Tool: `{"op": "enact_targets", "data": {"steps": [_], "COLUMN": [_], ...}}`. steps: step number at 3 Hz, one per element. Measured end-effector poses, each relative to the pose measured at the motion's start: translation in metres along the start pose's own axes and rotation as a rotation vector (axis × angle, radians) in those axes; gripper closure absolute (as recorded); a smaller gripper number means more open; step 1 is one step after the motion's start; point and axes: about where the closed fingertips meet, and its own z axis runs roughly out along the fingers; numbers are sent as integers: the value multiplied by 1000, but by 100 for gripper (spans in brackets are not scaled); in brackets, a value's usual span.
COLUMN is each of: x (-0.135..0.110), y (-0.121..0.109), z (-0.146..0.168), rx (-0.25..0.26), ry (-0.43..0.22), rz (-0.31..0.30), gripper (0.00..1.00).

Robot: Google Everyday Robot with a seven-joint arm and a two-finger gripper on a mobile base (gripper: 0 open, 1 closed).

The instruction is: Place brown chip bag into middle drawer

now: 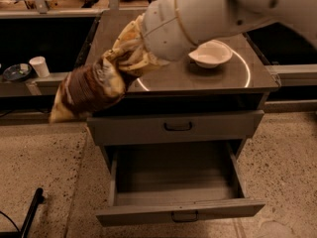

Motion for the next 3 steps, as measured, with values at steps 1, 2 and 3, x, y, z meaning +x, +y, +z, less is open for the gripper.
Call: {"op": "enact_targets", "data": {"steps": [1, 2, 3], "x": [-33, -28, 31], "y": [20, 65, 126], "z": [-53, -66, -30], "rx": [-42, -186, -426], "ry": [-103, -113, 8], "rz": [-62, -35, 124], "gripper": [100, 100, 100]}}
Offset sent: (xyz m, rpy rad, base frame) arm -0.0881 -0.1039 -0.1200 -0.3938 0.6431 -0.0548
